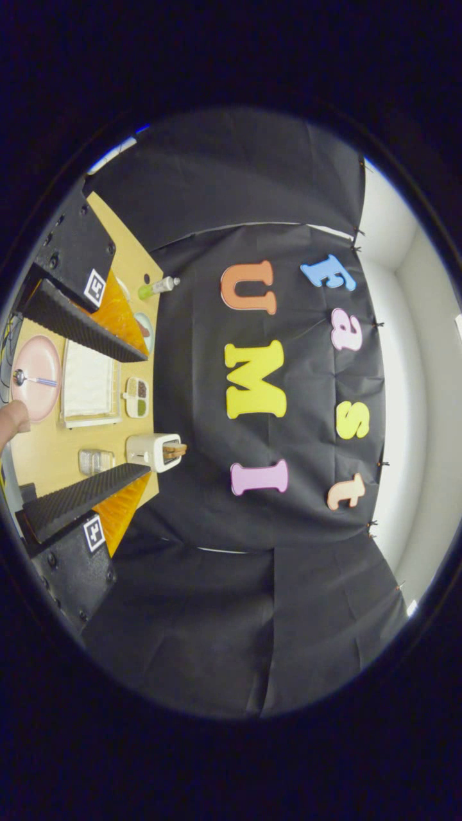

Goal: Take the plate from the dish rack, then take the spoon from the basket and place it into the plate.

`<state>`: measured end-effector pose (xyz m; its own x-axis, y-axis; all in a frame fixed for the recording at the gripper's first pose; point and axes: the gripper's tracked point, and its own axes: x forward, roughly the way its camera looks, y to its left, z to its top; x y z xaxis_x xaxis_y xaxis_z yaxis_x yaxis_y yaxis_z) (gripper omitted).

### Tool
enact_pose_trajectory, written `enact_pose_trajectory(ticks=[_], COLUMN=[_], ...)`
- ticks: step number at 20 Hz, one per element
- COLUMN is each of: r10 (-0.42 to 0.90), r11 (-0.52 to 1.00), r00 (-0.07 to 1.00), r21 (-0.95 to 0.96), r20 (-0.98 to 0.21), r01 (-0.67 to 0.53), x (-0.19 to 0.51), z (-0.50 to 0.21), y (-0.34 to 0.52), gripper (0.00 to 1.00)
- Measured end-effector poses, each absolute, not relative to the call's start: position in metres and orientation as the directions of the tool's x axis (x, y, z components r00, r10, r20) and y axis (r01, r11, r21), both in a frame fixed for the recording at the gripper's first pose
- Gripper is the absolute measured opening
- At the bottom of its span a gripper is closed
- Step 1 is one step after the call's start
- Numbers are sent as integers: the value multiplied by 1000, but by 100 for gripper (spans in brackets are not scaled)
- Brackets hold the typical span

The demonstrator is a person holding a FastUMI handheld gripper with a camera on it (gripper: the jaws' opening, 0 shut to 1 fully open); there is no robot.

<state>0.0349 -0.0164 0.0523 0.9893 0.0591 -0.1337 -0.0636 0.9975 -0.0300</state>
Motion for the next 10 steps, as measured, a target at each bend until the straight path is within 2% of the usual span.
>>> enact_pose_trajectory(ticks=[10], r10=[78], r11=[992], r00=[993], r21=[-94], r20=[-86], r01=[-86], x=[32], z=[79], y=[-20], gripper=[100])
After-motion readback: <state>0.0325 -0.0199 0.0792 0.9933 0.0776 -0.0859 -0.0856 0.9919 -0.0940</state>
